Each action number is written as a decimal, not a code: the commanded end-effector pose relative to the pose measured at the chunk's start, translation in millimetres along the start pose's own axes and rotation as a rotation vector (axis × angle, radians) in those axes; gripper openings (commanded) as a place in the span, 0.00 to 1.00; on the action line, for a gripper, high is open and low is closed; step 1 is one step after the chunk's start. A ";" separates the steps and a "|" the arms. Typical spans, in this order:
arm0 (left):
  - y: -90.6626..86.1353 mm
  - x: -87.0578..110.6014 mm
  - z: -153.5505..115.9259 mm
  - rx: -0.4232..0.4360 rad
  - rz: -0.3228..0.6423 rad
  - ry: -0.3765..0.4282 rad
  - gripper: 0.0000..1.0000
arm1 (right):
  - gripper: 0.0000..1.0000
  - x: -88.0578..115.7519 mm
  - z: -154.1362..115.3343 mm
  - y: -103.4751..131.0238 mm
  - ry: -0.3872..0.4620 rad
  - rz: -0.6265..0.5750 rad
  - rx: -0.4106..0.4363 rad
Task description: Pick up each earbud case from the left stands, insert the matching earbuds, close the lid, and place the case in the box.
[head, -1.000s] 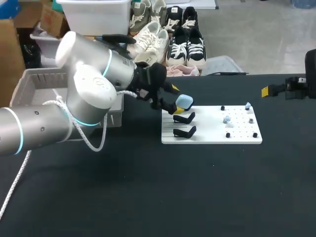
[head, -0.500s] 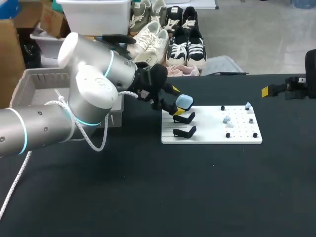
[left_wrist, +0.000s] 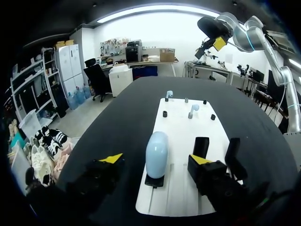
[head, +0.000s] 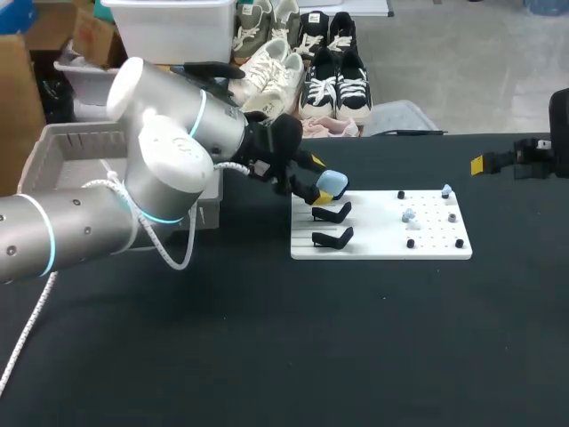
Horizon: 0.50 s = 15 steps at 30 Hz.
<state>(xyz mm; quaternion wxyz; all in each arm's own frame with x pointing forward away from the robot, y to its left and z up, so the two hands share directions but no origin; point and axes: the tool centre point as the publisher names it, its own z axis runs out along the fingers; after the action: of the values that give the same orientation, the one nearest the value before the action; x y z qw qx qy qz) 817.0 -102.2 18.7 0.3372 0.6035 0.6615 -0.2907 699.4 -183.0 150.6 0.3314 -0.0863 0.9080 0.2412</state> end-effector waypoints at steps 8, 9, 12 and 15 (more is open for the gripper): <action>3.0 -1.4 5.7 0.021 0.000 0.004 0.85 | 1.00 -0.1 -0.2 -1.8 0.001 -0.002 -0.007; 3.1 -1.4 5.8 0.022 0.001 0.005 0.86 | 1.00 -0.1 -0.2 -1.8 0.001 -0.002 -0.007; 3.3 -1.6 6.1 0.023 0.001 0.005 0.73 | 1.00 -0.1 -0.2 -1.8 0.001 -0.002 -0.007; 3.6 -1.7 6.2 0.024 0.002 0.004 0.72 | 1.00 -0.1 -0.2 -1.8 0.001 -0.002 -0.007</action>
<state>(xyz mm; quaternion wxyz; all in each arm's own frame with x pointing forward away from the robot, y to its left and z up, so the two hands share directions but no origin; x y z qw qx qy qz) 816.6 -106.7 17.3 0.3321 0.6070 0.6592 -0.2946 699.4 -183.0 150.6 0.3314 -0.0863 0.9080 0.2412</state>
